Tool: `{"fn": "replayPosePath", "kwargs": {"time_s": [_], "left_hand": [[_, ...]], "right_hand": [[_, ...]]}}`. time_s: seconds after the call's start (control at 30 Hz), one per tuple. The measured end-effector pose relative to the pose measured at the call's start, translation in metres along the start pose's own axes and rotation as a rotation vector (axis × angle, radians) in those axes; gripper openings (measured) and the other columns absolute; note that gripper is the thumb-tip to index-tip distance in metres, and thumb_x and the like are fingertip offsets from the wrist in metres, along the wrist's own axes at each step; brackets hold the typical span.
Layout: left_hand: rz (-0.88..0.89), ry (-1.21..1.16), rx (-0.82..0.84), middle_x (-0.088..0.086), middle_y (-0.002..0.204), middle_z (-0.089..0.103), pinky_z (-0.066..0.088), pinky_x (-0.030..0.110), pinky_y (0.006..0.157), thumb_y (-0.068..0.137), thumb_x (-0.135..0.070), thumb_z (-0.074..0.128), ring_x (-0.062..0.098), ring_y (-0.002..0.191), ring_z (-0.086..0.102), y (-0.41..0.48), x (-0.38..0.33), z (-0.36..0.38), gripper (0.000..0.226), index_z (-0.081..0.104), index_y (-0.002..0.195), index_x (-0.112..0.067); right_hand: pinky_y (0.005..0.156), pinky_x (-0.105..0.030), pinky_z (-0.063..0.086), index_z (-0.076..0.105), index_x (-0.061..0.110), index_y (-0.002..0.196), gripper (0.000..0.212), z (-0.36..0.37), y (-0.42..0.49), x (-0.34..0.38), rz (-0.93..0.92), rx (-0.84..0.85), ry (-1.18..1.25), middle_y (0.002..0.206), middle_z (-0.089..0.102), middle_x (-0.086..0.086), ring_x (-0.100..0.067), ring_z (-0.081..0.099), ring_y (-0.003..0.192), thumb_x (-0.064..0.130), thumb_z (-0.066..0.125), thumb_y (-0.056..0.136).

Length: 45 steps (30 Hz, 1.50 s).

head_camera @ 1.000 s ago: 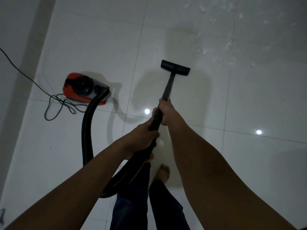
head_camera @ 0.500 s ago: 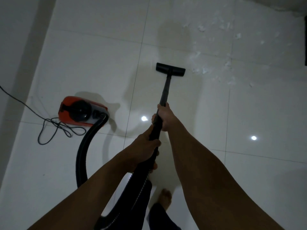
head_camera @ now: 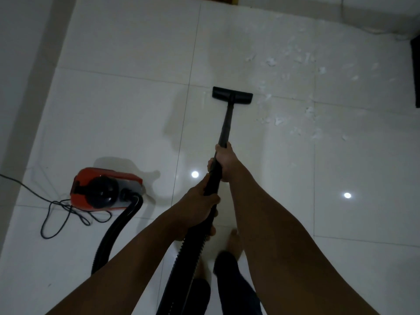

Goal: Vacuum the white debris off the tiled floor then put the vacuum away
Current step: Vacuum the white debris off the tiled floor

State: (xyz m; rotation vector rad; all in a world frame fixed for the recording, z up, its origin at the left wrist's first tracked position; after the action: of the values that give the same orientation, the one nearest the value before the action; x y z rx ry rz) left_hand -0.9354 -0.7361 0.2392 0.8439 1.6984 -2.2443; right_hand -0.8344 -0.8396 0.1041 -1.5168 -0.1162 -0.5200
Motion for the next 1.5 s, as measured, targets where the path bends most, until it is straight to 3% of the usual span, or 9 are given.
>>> {"fn": "replayPosePath", "kwargs": {"time_s": [0.37,0.6,0.77,1.1,1.37,1.5], "left_hand": [[0.007,-0.006,-0.001,0.017,0.087,0.054,0.050,0.029,0.046,0.100,-0.009,0.044,0.019,0.051,0.056,0.081,-0.115,-0.006,0.069,0.022,0.146,-0.056],[-0.014,0.030,-0.075,0.012,0.089,0.059,0.047,0.031,0.053,0.100,-0.010,0.049,0.021,0.059,0.055,0.155,-0.198,-0.007,0.070,0.020,0.149,-0.051],[-0.031,-0.020,-0.096,0.013,0.083,0.059,0.047,0.029,0.046,0.101,-0.012,0.049,0.018,0.054,0.056,0.197,-0.247,-0.018,0.068,0.020,0.147,-0.053],[-0.044,-0.031,-0.075,0.013,0.070,0.058,0.051,0.031,0.045,0.099,-0.015,0.051,0.021,0.048,0.056,0.249,-0.331,-0.047,0.066,0.025,0.143,-0.057],[-0.034,-0.050,-0.062,0.019,0.093,0.062,0.052,0.027,0.046,0.099,-0.012,0.052,0.015,0.056,0.059,0.290,-0.391,-0.078,0.068,0.023,0.142,-0.057],[-0.035,-0.052,-0.081,0.015,0.092,0.061,0.052,0.025,0.048,0.099,-0.012,0.053,0.014,0.058,0.059,0.314,-0.407,-0.097,0.068,0.024,0.141,-0.058]], "right_hand": [[0.045,-0.027,0.049,0.043,0.023,0.132,0.026,-0.006,0.061,0.129,-0.040,0.015,-0.015,0.069,0.046,-0.009,-0.018,0.048,0.049,0.022,0.044,0.106],[0.048,-0.029,0.051,0.035,0.032,0.144,0.041,-0.014,0.117,0.226,-0.037,0.016,-0.032,0.067,0.046,-0.008,-0.017,0.051,0.047,0.025,0.044,0.105],[0.047,-0.029,0.051,0.031,0.037,0.150,0.049,-0.008,0.153,0.284,-0.039,0.016,-0.039,0.068,0.046,-0.007,-0.017,0.051,0.049,0.025,0.045,0.105],[0.045,-0.027,0.050,0.032,0.034,0.149,0.046,0.012,0.190,0.379,-0.045,0.016,-0.044,0.068,0.044,-0.008,-0.018,0.050,0.052,0.025,0.044,0.106],[0.044,-0.026,0.048,0.036,0.034,0.145,0.040,0.034,0.227,0.444,-0.052,-0.016,-0.023,0.062,0.044,-0.006,-0.017,0.048,0.045,0.028,0.045,0.106],[0.043,-0.025,0.047,0.037,0.031,0.142,0.037,0.047,0.246,0.469,-0.065,-0.014,-0.035,0.061,0.042,-0.006,-0.017,0.046,0.044,0.024,0.043,0.106]]}}
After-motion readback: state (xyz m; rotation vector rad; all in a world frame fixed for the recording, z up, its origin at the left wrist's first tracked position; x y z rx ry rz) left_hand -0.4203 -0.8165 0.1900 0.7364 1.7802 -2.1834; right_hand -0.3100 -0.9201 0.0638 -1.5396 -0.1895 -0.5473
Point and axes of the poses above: each hand's wrist, its own y-axis towards the middle knuckle, its own z-axis out of the palm, x = y × z, the point moved 2 cm from there along y, towards the middle knuckle
